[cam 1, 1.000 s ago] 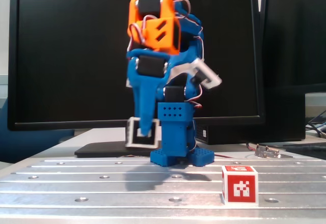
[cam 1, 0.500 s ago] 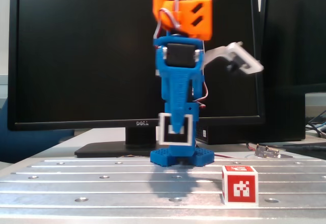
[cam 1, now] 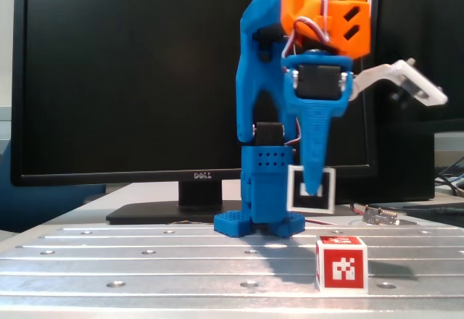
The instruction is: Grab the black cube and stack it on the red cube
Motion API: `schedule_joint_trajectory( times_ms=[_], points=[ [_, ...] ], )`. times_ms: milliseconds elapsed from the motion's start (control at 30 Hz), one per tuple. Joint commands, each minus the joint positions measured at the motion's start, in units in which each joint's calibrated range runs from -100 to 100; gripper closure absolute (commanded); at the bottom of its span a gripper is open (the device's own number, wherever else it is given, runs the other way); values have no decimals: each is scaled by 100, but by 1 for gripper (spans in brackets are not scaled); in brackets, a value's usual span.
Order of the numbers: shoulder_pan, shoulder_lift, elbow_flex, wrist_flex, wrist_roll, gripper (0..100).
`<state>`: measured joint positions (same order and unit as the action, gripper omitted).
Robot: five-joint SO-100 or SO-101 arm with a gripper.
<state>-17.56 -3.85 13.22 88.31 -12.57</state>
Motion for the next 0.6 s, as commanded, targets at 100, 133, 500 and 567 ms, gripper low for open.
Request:
schedule_joint_trajectory(
  times_ms=[100,133,500,567],
  points=[
    [-315,427,-793,57,-206,83],
    [-323,510,-911,57,-206,83],
    [-293,961,-1237,57,-153,82],
    [-315,936,-1137,57,-153,82]
  ],
)
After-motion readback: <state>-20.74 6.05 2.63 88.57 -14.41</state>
